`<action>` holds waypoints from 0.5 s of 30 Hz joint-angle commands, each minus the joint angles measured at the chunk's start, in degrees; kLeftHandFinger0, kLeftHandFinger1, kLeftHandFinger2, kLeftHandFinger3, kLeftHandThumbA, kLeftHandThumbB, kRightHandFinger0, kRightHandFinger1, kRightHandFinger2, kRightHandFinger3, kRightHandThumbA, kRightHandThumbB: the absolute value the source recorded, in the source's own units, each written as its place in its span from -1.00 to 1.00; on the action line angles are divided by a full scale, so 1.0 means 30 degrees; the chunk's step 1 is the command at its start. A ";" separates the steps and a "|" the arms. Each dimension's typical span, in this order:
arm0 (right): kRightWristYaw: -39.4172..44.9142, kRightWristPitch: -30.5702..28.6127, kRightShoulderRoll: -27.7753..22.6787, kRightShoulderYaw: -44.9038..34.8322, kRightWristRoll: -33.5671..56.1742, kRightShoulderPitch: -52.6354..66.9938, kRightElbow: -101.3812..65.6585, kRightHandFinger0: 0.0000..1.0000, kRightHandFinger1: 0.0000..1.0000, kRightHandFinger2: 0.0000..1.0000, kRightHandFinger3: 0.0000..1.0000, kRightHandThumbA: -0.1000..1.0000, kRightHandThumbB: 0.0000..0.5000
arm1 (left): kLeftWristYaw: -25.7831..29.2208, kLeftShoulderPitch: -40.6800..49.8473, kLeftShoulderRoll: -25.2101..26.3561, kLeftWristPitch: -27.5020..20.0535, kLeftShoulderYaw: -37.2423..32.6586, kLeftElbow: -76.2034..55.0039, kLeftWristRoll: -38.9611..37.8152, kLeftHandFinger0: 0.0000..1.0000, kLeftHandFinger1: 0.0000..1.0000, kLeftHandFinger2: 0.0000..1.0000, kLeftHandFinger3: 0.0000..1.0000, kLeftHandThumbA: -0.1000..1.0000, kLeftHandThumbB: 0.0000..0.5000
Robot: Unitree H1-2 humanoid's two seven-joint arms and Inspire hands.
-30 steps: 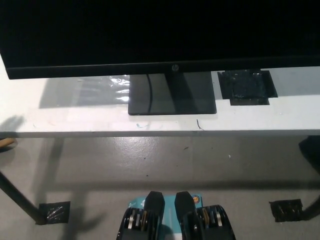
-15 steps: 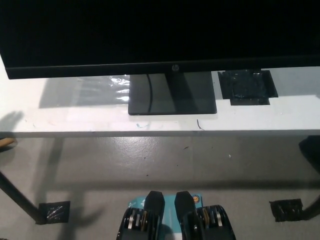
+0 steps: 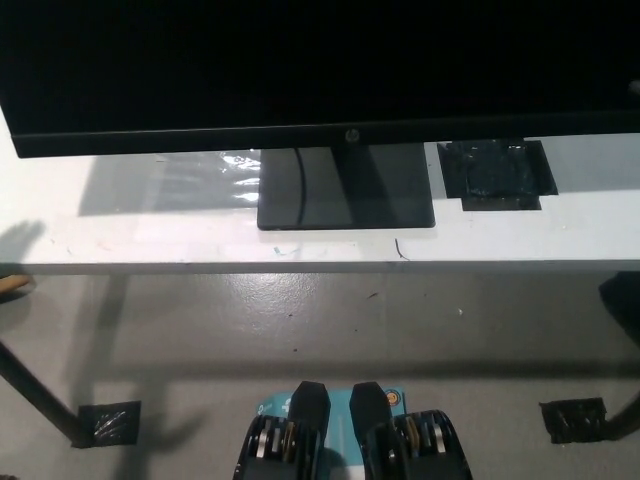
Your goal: The monitor is placed at the center of the table and the robot uses both its hand to grab the left and right sides of the monitor to tilt the angle of the monitor downwards
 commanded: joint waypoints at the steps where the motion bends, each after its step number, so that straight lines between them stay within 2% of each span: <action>1: 0.1258 0.0276 -0.0447 -0.0380 0.0842 -0.1632 0.0385 1.00 1.00 1.00 1.00 1.00 0.94 | -0.0300 -0.0771 0.0923 -0.0141 0.0031 -0.0191 -0.0183 1.00 1.00 1.00 1.00 1.00 0.46; 5: 0.1613 0.0514 -0.0321 -0.0586 0.1067 -0.2217 0.1508 1.00 1.00 1.00 1.00 1.00 0.95 | -0.0453 -0.0899 0.0966 -0.0170 -0.0050 -0.0049 -0.0248 1.00 1.00 1.00 1.00 1.00 0.52; 12: 0.1779 -0.0099 -0.0392 -0.0463 0.0695 -0.2506 0.2499 1.00 1.00 1.00 1.00 1.00 1.00 | -0.0625 -0.1003 0.0926 -0.0115 -0.0089 0.0095 -0.0294 1.00 1.00 1.00 1.00 1.00 0.50; 14: 0.1711 -0.0124 -0.0344 -0.0479 0.0659 -0.2616 0.2850 1.00 1.00 1.00 1.00 1.00 0.95 | -0.0709 -0.1116 0.0994 -0.0245 -0.0257 0.0440 -0.0083 1.00 1.00 1.00 1.00 1.00 0.50; 15: 0.1800 -0.0036 -0.0337 -0.0454 0.0647 -0.2683 0.2969 1.00 1.00 1.00 1.00 1.00 0.79 | -0.0890 -0.1218 0.1126 -0.0228 -0.0444 0.0560 0.0014 1.00 1.00 1.00 1.00 1.00 0.48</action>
